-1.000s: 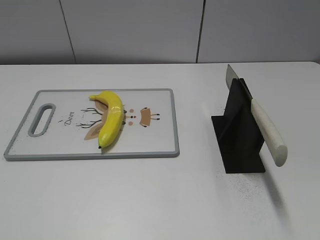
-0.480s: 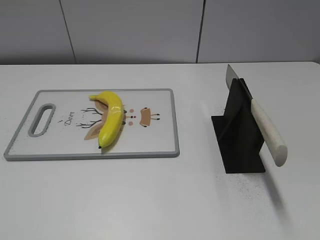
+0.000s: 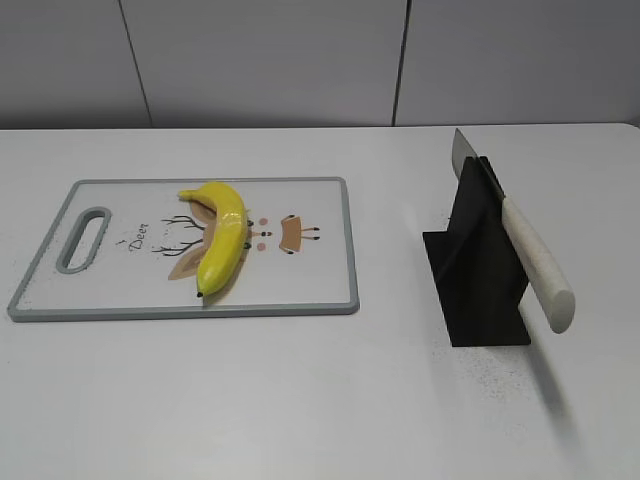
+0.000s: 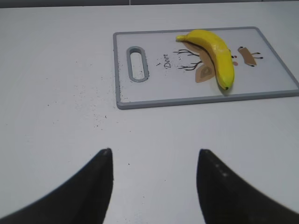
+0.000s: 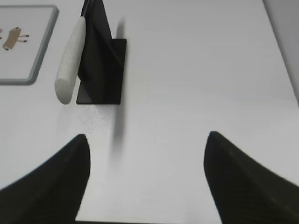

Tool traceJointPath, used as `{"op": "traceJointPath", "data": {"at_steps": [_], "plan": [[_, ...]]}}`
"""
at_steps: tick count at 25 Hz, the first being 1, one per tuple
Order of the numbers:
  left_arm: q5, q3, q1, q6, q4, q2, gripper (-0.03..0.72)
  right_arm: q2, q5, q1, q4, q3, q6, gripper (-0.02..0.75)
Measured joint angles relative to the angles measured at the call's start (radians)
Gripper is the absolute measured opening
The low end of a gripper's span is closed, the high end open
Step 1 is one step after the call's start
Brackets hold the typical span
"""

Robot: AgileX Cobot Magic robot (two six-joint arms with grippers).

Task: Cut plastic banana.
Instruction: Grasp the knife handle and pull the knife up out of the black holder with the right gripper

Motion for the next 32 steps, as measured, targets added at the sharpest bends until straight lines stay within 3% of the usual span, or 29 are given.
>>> {"op": "traceJointPath", "data": {"at_steps": [7,18,32], "plan": [[0.000,0.000,0.000,0.000,0.000,0.000,0.557,0.325,0.042,0.015,0.014,-0.119,-0.010,0.573],[0.000,0.000,0.000,0.000,0.000,0.000,0.556,0.700,0.044,0.263,0.017,-0.318,0.076,0.545],[0.000,0.000,0.000,0.000,0.000,0.000,0.554,1.188,0.170,0.275,0.084,-0.568,0.125,0.538]]}}
